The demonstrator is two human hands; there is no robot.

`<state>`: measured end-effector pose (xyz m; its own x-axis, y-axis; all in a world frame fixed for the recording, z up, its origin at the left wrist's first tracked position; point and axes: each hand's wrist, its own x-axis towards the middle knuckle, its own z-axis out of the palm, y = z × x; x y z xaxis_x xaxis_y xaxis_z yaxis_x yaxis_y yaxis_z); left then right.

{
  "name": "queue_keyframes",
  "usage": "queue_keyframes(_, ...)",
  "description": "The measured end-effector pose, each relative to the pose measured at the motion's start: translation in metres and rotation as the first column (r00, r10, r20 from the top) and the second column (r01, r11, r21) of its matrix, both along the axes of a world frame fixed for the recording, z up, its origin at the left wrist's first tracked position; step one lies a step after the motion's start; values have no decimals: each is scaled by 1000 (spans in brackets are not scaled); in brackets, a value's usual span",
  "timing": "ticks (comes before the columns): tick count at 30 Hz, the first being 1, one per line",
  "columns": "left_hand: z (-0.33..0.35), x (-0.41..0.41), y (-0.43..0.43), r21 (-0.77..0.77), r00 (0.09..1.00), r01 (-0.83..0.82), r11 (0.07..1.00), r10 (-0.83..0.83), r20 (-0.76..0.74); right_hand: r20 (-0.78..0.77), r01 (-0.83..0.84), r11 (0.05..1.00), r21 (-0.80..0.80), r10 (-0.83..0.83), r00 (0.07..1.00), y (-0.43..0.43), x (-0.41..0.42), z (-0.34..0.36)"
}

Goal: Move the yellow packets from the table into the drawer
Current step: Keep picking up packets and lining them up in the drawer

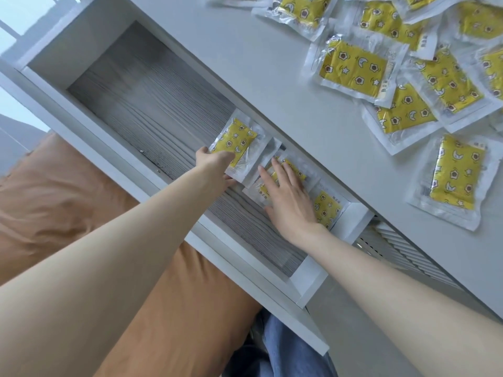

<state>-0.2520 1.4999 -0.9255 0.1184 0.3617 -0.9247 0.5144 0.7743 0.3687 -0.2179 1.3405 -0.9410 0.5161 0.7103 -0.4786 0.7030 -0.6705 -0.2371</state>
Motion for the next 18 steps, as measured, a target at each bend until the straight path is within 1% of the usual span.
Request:
queue_keyframes(5,-8,-9,2,149,966,233,961,-212,-148,-41,2,1000,0,-2,999,-2,2,1)
queue_keyframes(8,-3,-13,3,195,938,327,925,-292,-185,-66,0,1000,-10,-1,998,-3,1,9)
queue_keyframes(10,6,-17,3,198,927,364,910,-332,-177,-76,-1,1000,-17,-1,997,-5,-1,20)
queue_keyframes(13,34,-23,1,204,929,367,908,-348,-124,-96,16,1000,21,-14,995,-8,-7,47)
queue_keyframes(16,79,-34,-7,238,921,387,891,-387,-50,-104,24,996,86,-15,994,-12,-15,88)
queue_keyframes(18,115,-45,-12,285,898,426,859,-439,-20,-92,37,991,128,-25,995,-15,-21,121)
